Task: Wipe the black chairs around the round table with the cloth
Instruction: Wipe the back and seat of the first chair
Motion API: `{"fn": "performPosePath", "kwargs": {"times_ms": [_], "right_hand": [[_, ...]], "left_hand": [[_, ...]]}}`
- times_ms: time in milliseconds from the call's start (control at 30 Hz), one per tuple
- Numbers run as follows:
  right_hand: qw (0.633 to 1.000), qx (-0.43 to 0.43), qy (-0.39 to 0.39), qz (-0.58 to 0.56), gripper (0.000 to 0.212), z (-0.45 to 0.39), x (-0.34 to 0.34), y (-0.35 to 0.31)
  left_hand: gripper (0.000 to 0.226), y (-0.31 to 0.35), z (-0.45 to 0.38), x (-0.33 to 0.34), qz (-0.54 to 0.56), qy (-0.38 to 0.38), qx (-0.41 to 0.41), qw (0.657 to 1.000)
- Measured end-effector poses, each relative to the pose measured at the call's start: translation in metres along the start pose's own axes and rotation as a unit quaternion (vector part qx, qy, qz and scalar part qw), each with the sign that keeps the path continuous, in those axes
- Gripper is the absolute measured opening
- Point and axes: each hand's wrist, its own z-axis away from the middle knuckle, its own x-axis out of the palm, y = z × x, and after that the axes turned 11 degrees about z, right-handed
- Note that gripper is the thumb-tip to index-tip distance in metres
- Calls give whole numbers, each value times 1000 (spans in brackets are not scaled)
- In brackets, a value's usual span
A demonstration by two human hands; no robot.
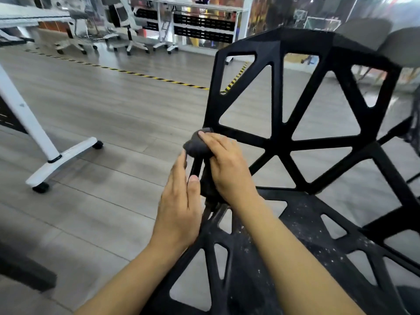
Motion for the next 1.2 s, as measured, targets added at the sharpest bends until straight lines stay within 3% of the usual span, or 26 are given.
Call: {"fn": "performPosePath", "kwargs": {"times_ms": [133, 300, 400, 467, 533, 667, 733, 800, 900, 1000, 1200], "right_hand": [[994, 88, 50, -42, 55, -2, 19, 2], [991, 114, -34, -59, 53, 51, 13, 23], [983, 165, 70, -39, 48, 47, -18, 46], [958, 210, 195, -14, 45, 29, -42, 65], [937, 220, 269, 40, 43, 4, -61, 91], [932, 234, 248, 122, 38, -21, -58, 137], [937, 231, 228, 128, 37, -17, -41, 144], [942, 217, 226, 118, 37, -12, -22, 143], [967, 165, 158, 109, 43, 9, 7, 123], [978, 112, 123, 127, 43, 14, 0, 131], [940, 137, 190, 247, 38, -10, -37, 172]], "left_hand": [[59, 0, -1, 3, -55, -21, 35, 998], [54, 0, -3, 1, -79, -15, 27, 996], [51, 11, -25, 11, -133, -13, 83, 988], [50, 17, -54, 25, -198, -50, 186, 961], [52, 15, -88, 43, -285, -102, 274, 913], [49, -1, -140, 67, -449, -186, 306, 819], [42, -13, -150, 74, -476, -203, 308, 799], [35, -18, -156, 80, -456, -211, 303, 809], [36, -25, -162, 84, -430, -211, 300, 825], [38, -25, -163, 84, -415, -211, 308, 829], [40, -28, -165, 87, -397, -208, 314, 837]]}}
